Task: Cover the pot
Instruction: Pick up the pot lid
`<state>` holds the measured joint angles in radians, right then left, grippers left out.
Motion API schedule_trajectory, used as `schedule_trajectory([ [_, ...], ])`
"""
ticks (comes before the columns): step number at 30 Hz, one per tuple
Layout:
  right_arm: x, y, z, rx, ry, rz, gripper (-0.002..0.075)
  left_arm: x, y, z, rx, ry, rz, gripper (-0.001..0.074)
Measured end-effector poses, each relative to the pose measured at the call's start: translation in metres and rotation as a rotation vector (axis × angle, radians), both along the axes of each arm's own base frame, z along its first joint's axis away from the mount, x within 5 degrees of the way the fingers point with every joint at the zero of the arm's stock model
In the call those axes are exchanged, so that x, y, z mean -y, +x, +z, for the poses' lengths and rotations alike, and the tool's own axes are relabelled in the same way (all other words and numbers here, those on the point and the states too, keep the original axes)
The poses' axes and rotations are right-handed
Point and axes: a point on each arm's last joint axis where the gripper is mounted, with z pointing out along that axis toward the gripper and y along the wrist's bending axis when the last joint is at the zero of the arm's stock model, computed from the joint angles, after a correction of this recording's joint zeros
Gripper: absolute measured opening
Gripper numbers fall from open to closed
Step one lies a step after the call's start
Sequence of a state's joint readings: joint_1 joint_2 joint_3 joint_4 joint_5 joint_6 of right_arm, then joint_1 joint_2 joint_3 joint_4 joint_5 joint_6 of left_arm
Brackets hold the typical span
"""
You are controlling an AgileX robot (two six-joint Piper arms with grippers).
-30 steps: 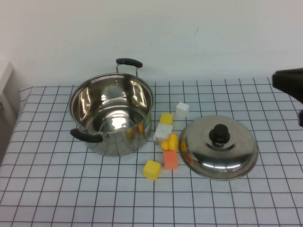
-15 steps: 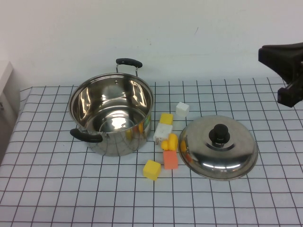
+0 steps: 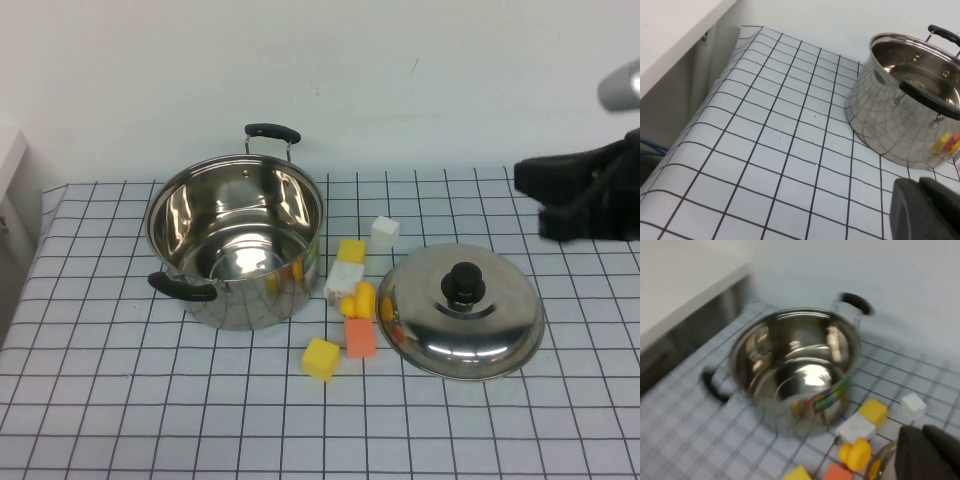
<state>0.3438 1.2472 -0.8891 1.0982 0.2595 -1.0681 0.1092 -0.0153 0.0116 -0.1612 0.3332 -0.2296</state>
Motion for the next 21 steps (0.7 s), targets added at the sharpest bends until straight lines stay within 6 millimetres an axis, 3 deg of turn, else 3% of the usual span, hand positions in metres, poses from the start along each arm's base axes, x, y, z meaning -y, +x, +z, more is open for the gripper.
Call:
schedule_trajectory([
  [4, -0.017, -0.003, -0.004, 0.01, 0.212, -0.263, -0.0002, 0.0, 0.0, 0.0, 0.0, 0.0, 0.0, -0.0003],
  [8, -0.035, -0.007, -0.017, 0.158, 0.281, -0.345, -0.0002, 0.0, 0.0, 0.0, 0.0, 0.0, 0.0, -0.0003],
  [14, -0.04, 0.004, -0.041, 0.318, 0.259, -0.467, 0.0017, 0.0, 0.0, 0.0, 0.0, 0.0, 0.0, -0.0003],
  [21, -0.044, 0.009, -0.049, 0.383, 0.171, -0.442, 0.0141, 0.0, 0.0, 0.0, 0.0, 0.0, 0.0, -0.0003],
])
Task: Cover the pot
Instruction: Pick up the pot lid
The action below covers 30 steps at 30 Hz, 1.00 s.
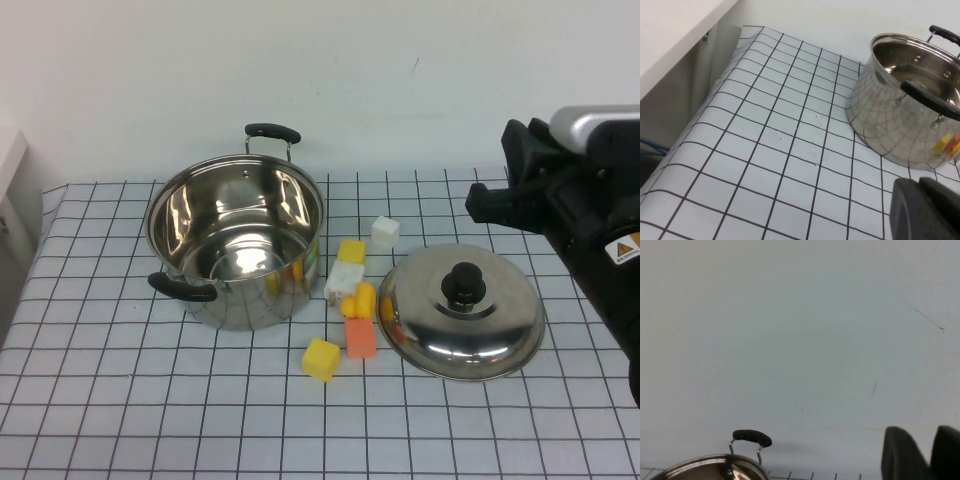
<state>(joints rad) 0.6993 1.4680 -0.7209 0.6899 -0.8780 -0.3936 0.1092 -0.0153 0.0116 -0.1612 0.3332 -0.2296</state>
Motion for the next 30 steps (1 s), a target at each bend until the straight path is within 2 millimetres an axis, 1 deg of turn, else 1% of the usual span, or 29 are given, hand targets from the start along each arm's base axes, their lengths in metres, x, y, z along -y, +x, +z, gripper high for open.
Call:
schedule_trajectory([
  [5, 0.006, 0.004, -0.002, 0.034, -0.082, 0.005, 0.0223, 0.0, 0.0, 0.0, 0.0, 0.0, 0.0, -0.0003],
  [8, 0.01, 0.003, -0.01, 0.1, -0.128, -0.017, 0.0277, 0.0, 0.0, 0.0, 0.0, 0.0, 0.0, -0.0003],
  [11, 0.009, 0.004, -0.022, 0.145, -0.164, -0.028, 0.0329, 0.0, 0.0, 0.0, 0.0, -0.001, 0.0, -0.0003],
  [15, 0.004, 0.011, -0.05, 0.097, -0.215, -0.024, 0.0376, 0.0, 0.0, 0.0, 0.0, -0.001, 0.0, -0.0003],
  [18, 0.001, 0.017, -0.073, 0.039, -0.243, -0.019, 0.0391, 0.0, 0.0, 0.0, 0.0, -0.001, 0.0, -0.0003],
  [20, 0.001, 0.022, -0.083, 0.012, -0.24, -0.024, 0.0394, 0.0, 0.0, 0.0, 0.0, -0.001, 0.0, -0.0003],
  [30, 0.014, 0.068, -0.137, -0.122, -0.124, -0.127, 0.0397, 0.0, 0.0, 0.0, 0.0, -0.004, 0.001, -0.0003],
])
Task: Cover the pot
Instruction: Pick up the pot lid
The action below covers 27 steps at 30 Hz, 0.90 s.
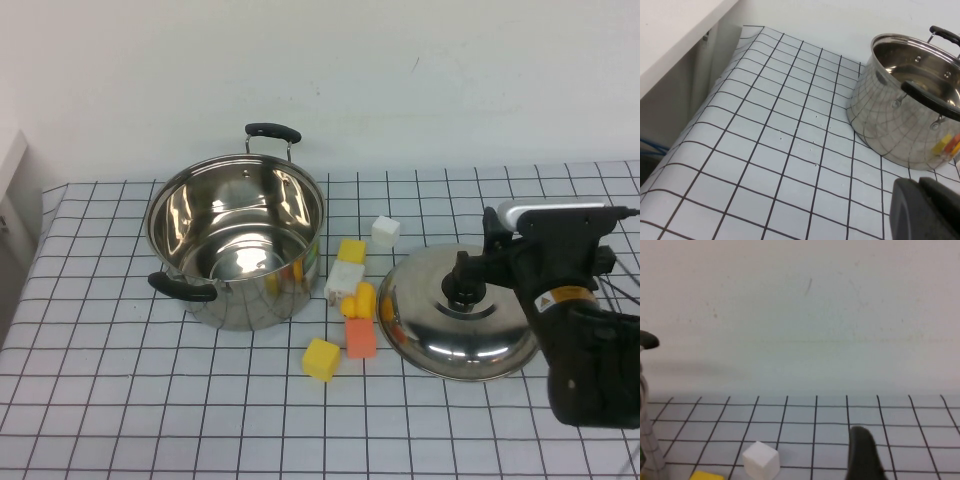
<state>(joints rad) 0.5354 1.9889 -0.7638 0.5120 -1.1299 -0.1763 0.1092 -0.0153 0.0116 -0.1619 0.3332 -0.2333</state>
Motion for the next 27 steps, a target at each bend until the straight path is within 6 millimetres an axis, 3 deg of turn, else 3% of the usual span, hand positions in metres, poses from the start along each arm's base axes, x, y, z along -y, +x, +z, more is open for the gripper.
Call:
schedule_trajectory([
  [11, -0.015, 0.033, -0.052, -0.099, -0.003, 0.041, 0.0397, 0.0, 0.0, 0.0, 0.0, 0.0, 0.0, -0.0003],
  [23, -0.015, 0.032, -0.089, -0.202, -0.042, 0.044, 0.0397, 0.0, 0.0, 0.0, 0.0, 0.0, 0.0, -0.0003],
  [27, -0.016, 0.033, -0.092, -0.206, -0.042, 0.045, 0.0397, 0.0, 0.0, 0.0, 0.0, 0.0, 0.0, -0.0003],
])
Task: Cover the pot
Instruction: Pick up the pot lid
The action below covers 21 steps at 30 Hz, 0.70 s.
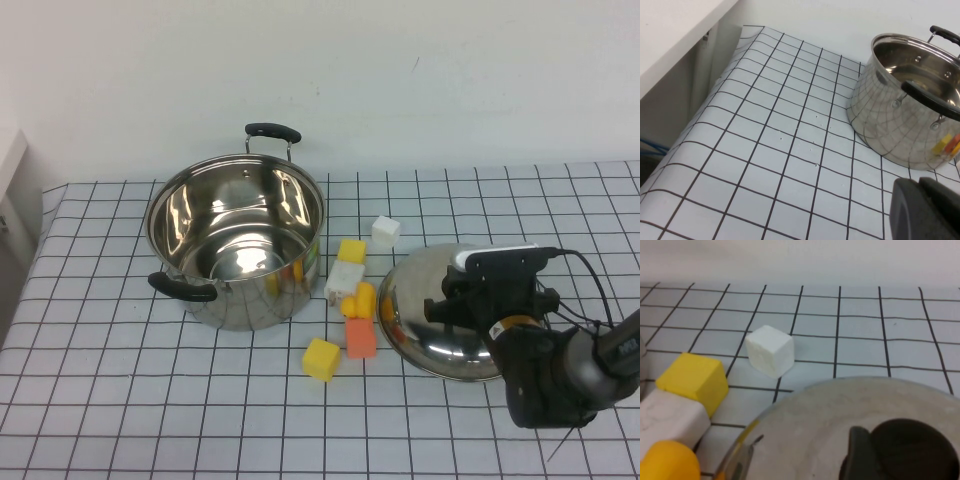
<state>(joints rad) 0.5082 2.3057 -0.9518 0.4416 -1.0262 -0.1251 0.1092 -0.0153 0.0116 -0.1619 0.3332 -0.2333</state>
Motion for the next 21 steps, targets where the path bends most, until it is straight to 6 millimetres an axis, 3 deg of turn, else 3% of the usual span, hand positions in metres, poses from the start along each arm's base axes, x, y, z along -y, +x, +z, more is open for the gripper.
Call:
schedule_trajectory([
  [10, 0.0, 0.019, -0.008, -0.031, 0.008, 0.001, 0.0397, 0.0, 0.0, 0.0, 0.0, 0.0, 0.0, -0.0003],
  [21, -0.002, 0.021, -0.018, -0.054, 0.001, 0.007, 0.0393, 0.0, 0.0, 0.0, 0.0, 0.004, -0.001, -0.0003],
])
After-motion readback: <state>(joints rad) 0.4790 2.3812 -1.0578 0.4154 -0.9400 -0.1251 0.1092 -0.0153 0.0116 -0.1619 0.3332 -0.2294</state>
